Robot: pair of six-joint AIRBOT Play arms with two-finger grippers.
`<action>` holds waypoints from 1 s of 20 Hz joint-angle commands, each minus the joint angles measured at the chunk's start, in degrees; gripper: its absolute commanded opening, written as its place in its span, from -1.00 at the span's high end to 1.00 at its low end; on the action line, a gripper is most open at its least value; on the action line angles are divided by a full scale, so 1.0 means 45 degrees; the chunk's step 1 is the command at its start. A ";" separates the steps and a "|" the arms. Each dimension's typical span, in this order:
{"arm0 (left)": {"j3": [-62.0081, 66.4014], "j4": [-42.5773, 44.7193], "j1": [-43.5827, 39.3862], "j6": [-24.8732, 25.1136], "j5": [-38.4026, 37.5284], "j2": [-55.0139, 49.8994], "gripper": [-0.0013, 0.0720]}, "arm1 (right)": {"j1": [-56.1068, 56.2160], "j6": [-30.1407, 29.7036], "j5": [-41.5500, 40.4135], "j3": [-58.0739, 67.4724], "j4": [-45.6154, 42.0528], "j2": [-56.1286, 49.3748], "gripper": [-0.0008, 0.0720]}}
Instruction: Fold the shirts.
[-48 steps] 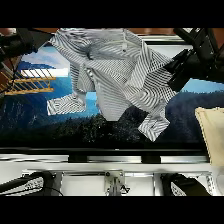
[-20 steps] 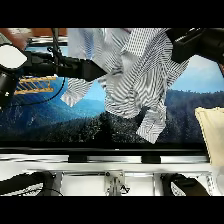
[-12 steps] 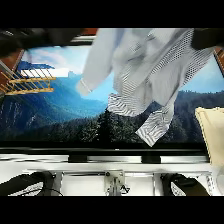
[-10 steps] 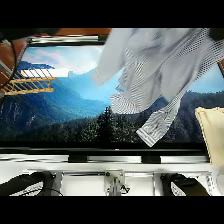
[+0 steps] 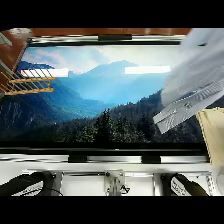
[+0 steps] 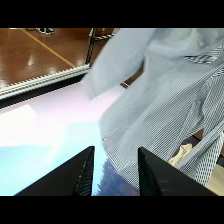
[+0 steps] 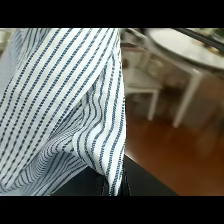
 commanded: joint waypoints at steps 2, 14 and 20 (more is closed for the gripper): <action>0.0024 0.0015 0.0102 -0.0010 -0.0199 0.0019 0.07 | -0.2837 0.0957 -0.0393 0.0282 -0.0102 -0.0495 0.74; 0.0019 0.1452 0.1540 -0.0029 -0.2040 0.0005 0.07 | -0.4643 0.0879 -0.2492 0.0282 -0.0860 -0.0724 0.75; 0.0019 0.1549 0.1846 -0.0588 -0.3298 0.0005 0.09 | -0.6484 0.1608 -0.2555 0.0282 -0.0967 -0.0908 0.75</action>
